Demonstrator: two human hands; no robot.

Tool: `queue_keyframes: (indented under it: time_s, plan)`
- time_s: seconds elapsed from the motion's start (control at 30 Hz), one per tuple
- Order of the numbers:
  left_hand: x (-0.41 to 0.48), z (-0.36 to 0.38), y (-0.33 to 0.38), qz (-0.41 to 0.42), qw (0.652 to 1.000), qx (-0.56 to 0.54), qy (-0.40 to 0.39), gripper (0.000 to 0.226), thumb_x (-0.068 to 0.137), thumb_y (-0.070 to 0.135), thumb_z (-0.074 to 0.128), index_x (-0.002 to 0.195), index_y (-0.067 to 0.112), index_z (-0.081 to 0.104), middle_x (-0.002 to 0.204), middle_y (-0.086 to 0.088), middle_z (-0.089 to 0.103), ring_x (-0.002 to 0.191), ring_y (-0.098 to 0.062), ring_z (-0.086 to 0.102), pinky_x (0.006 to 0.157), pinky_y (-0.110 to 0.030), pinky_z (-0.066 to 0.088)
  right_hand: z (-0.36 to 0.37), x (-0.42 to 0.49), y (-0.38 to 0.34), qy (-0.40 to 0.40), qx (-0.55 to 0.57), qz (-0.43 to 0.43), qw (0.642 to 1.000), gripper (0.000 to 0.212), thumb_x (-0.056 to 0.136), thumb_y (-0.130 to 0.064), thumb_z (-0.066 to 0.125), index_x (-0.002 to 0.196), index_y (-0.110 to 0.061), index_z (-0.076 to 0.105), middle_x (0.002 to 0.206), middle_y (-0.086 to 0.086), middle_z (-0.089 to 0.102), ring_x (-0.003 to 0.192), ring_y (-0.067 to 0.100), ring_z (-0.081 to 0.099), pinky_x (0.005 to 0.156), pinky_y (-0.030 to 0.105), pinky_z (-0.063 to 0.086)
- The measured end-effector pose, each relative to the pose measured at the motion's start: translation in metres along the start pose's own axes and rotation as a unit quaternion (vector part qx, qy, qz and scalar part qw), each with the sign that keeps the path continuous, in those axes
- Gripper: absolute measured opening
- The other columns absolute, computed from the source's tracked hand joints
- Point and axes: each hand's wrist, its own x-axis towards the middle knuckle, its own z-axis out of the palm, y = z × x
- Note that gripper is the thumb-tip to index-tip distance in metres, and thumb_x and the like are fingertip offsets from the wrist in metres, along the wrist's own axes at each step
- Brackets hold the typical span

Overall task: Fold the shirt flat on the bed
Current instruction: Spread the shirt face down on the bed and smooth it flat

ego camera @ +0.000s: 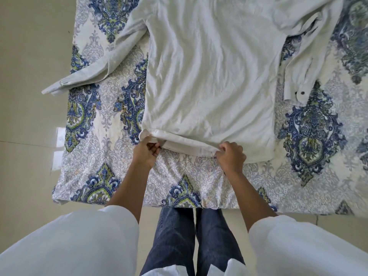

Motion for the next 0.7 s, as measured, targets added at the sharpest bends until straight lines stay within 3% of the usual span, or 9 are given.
queue_keyframes:
  time_s: [0.07, 0.13, 0.2, 0.27, 0.33, 0.4, 0.5, 0.57, 0.7]
  plan:
    - [-0.002, -0.002, -0.005, -0.004, 0.999, -0.020, -0.038, 0.013, 0.095, 0.009, 0.044, 0.101, 0.007, 0.055, 0.087, -0.007, 0.064, 0.077, -0.018, 0.066, 0.065, -0.028, 0.049, -0.001, -0.003, 0.009, 0.043, -0.020, 0.019, 0.999, 0.026, 0.083, -0.017, 0.059, 0.109, -0.012, 0.059, 0.113, 0.009, 0.055, 0.109, 0.029, 0.046, 0.089, 0.040, 0.037]
    - [-0.002, -0.003, -0.010, -0.001, 0.998, -0.002, -0.060, 0.020, 0.091, -0.003, 0.043, 0.102, 0.006, 0.056, 0.084, -0.006, 0.070, 0.077, -0.016, 0.069, 0.068, -0.029, 0.050, -0.002, -0.007, 0.015, 0.102, 0.037, 0.151, 0.982, 0.033, 0.083, -0.019, 0.059, 0.112, -0.004, 0.052, 0.118, 0.015, 0.052, 0.111, 0.032, 0.045, 0.090, 0.042, 0.039]
    - [-0.003, -0.001, -0.021, 0.002, 0.997, 0.055, -0.051, 0.026, 0.083, -0.014, 0.042, 0.092, 0.006, 0.055, 0.071, -0.007, 0.069, 0.066, -0.012, 0.066, 0.057, -0.026, 0.045, -0.002, -0.012, 0.024, 0.104, 0.127, 0.302, 0.939, 0.044, 0.085, -0.021, 0.058, 0.121, 0.001, 0.045, 0.124, 0.019, 0.048, 0.115, 0.035, 0.045, 0.090, 0.045, 0.041]
    - [-0.005, 0.006, -0.031, 0.019, 0.993, 0.115, 0.005, 0.022, 0.080, -0.015, 0.045, 0.079, 0.006, 0.049, 0.060, -0.009, 0.058, 0.046, -0.010, 0.054, 0.042, -0.020, 0.036, 0.004, -0.017, 0.034, 0.075, 0.286, 0.378, 0.877, 0.038, 0.088, -0.016, 0.054, 0.120, 0.003, 0.047, 0.111, 0.018, 0.055, 0.098, 0.032, 0.057, 0.075, 0.041, 0.048]
    - [-0.002, 0.014, -0.036, 0.061, 0.984, 0.153, 0.063, 0.023, 0.082, -0.012, 0.052, 0.070, 0.008, 0.048, 0.062, -0.007, 0.051, 0.042, -0.009, 0.046, 0.035, -0.016, 0.034, 0.008, -0.024, 0.041, -0.015, 0.491, 0.400, 0.774, 0.019, 0.090, -0.003, 0.049, 0.107, 0.005, 0.054, 0.086, 0.013, 0.059, 0.071, 0.023, 0.060, 0.061, 0.032, 0.050]
    - [0.001, 0.020, -0.036, 0.112, 0.976, 0.161, 0.095, 0.023, 0.082, -0.010, 0.053, 0.069, 0.009, 0.053, 0.067, -0.005, 0.054, 0.055, -0.012, 0.050, 0.041, -0.018, 0.040, 0.008, -0.029, 0.041, -0.096, 0.615, 0.387, 0.681, 0.010, 0.089, 0.007, 0.049, 0.094, 0.003, 0.056, 0.081, 0.013, 0.061, 0.070, 0.021, 0.061, 0.067, 0.029, 0.053]
    - [0.001, 0.028, -0.032, 0.132, 0.984, 0.079, 0.088, 0.025, 0.083, -0.009, 0.042, 0.077, 0.011, 0.055, 0.074, -0.005, 0.055, 0.062, -0.015, 0.050, 0.052, -0.024, 0.041, 0.008, -0.025, 0.036, -0.096, 0.688, 0.336, 0.636, 0.017, 0.088, 0.004, 0.054, 0.105, 0.002, 0.058, 0.092, 0.013, 0.066, 0.078, 0.021, 0.065, 0.073, 0.030, 0.055]
    - [0.000, 0.030, -0.035, 0.102, 0.992, 0.012, 0.067, 0.027, 0.085, -0.009, 0.038, 0.079, 0.013, 0.054, 0.072, -0.004, 0.053, 0.056, -0.012, 0.047, 0.052, -0.025, 0.037, 0.008, -0.021, 0.033, -0.075, 0.720, 0.327, 0.607, 0.024, 0.089, -0.004, 0.058, 0.112, 0.001, 0.057, 0.086, 0.010, 0.065, 0.072, 0.018, 0.063, 0.066, 0.027, 0.052]
    - [-0.003, 0.025, -0.054, 0.059, 0.990, 0.121, 0.041, 0.012, 0.084, 0.006, 0.062, 0.074, 0.011, 0.057, 0.058, -0.001, 0.052, 0.039, -0.007, 0.045, 0.038, -0.018, 0.034, 0.000, -0.009, 0.032, -0.058, 0.746, 0.337, 0.572, 0.005, 0.088, -0.008, 0.060, 0.086, -0.005, 0.058, 0.072, 0.005, 0.056, 0.062, 0.014, 0.051, 0.057, 0.024, 0.044]
